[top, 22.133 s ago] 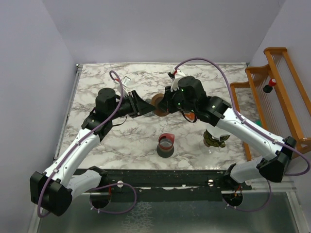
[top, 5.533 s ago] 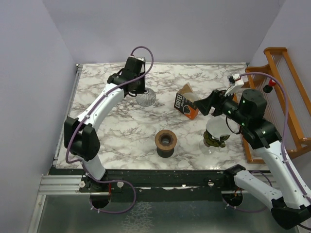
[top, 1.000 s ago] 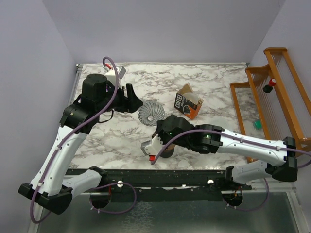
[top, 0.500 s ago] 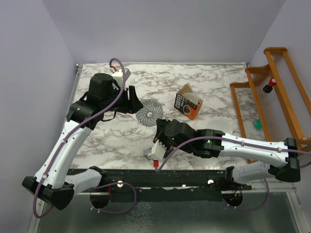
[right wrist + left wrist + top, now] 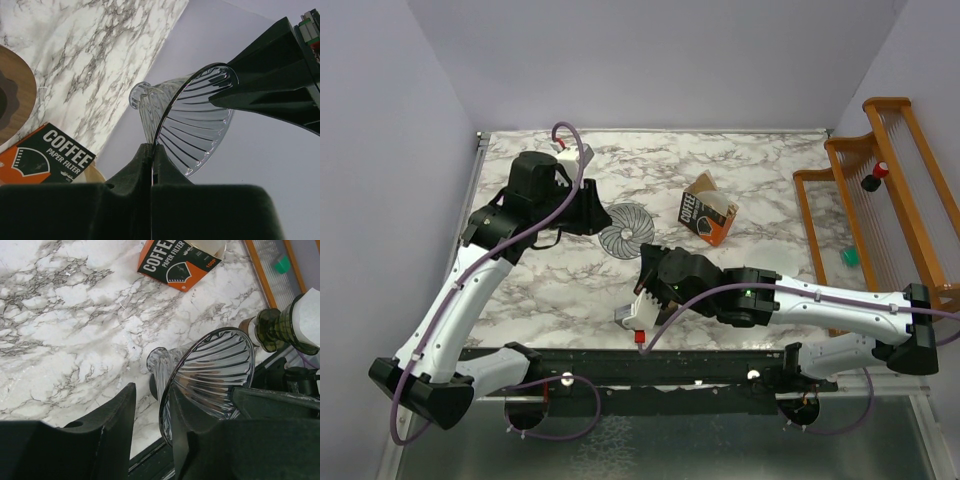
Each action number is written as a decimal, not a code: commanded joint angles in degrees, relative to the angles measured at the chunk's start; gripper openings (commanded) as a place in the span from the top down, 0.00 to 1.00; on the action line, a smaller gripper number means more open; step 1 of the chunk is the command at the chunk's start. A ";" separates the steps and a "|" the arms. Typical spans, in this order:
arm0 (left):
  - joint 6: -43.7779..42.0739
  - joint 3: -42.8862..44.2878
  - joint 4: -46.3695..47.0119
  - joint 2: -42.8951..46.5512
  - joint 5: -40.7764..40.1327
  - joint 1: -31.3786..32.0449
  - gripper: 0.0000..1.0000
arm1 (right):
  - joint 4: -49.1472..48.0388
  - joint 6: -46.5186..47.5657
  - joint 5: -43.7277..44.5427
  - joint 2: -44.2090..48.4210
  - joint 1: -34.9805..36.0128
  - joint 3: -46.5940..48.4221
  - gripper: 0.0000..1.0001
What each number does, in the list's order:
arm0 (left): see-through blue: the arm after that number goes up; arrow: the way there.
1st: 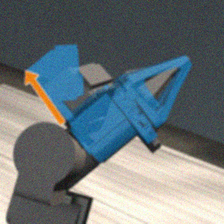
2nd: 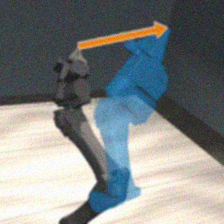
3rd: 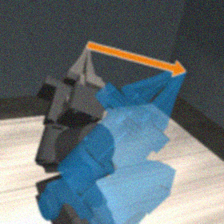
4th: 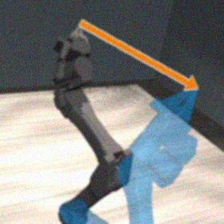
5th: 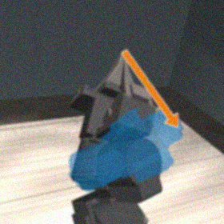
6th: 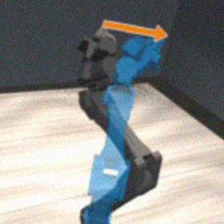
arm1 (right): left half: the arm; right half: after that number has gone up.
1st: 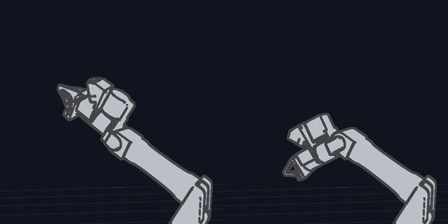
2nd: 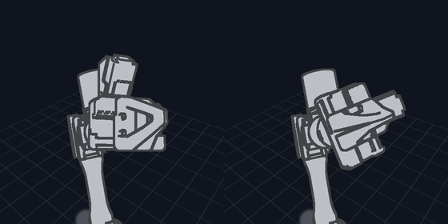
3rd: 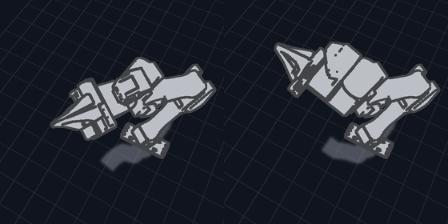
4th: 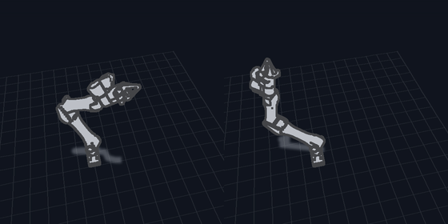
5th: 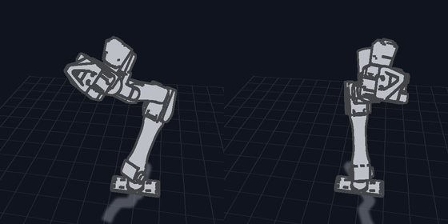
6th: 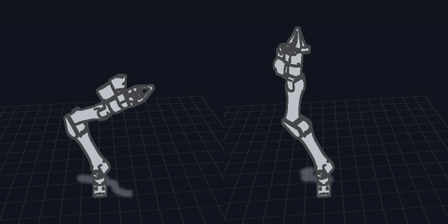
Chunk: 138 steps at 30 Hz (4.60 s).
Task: Place the coffee filter in the dripper
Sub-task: Pick up the coffee dripper from the center of the board, then place the coffee dripper in the dripper holder.
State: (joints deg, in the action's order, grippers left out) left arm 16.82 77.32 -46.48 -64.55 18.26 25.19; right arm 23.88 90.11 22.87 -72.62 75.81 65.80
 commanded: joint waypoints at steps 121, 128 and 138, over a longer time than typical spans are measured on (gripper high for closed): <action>7.96 -4.94 5.96 -0.97 6.58 8.08 1.00 | 18.47 -109.09 -34.50 0.50 -30.23 13.65 0.73; 8.05 -4.81 5.96 -1.60 5.02 8.60 1.00 | 19.27 -109.09 -33.53 0.52 -30.24 13.66 0.71; 8.38 -4.77 5.96 -1.88 4.39 8.91 1.00 | 20.21 -108.83 -34.08 -0.08 -30.26 13.64 0.98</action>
State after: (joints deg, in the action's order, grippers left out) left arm 24.43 72.51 -42.04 -66.30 23.49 33.69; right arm 42.26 -19.64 -11.57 -73.28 45.74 80.03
